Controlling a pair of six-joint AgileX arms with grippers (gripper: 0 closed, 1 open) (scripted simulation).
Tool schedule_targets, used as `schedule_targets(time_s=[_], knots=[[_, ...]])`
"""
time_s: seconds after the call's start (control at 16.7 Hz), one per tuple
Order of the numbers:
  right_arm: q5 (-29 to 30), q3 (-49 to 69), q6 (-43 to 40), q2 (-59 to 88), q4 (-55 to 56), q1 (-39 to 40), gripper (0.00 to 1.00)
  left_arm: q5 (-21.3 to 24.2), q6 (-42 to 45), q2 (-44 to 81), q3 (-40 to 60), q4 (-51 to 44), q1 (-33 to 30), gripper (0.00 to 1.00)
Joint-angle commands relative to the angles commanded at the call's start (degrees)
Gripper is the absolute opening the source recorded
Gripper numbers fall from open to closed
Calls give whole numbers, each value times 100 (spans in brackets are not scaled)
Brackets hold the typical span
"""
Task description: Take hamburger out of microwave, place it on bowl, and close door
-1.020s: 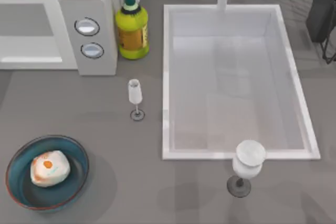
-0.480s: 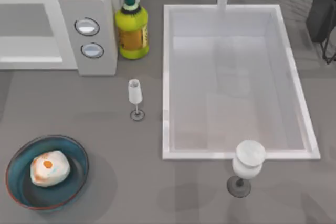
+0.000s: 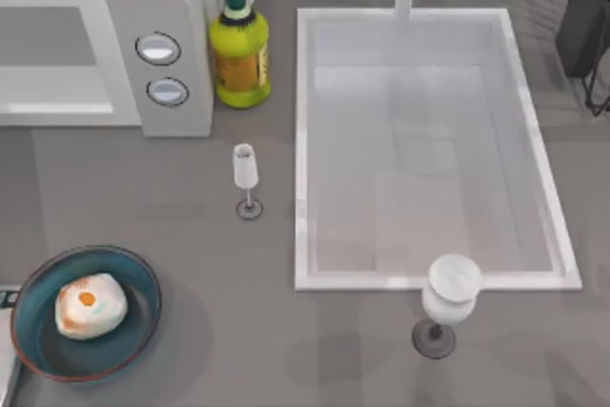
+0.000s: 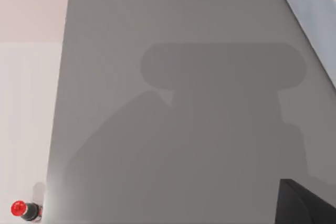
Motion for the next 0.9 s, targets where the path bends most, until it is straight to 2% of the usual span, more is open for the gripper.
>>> schedule_targets(time_s=[0.36,0.72,0.9], knots=[[0,0,0,0,0,0,100,-34,-96,-83,-116,25,-45,0],[0,0,0,0,0,0,100,-779,-1352,-1494,-1337,472,-1392,0],[0,0,0,0,0,0,100,-988,-1651,-1797,-1633,600,-1695,0]])
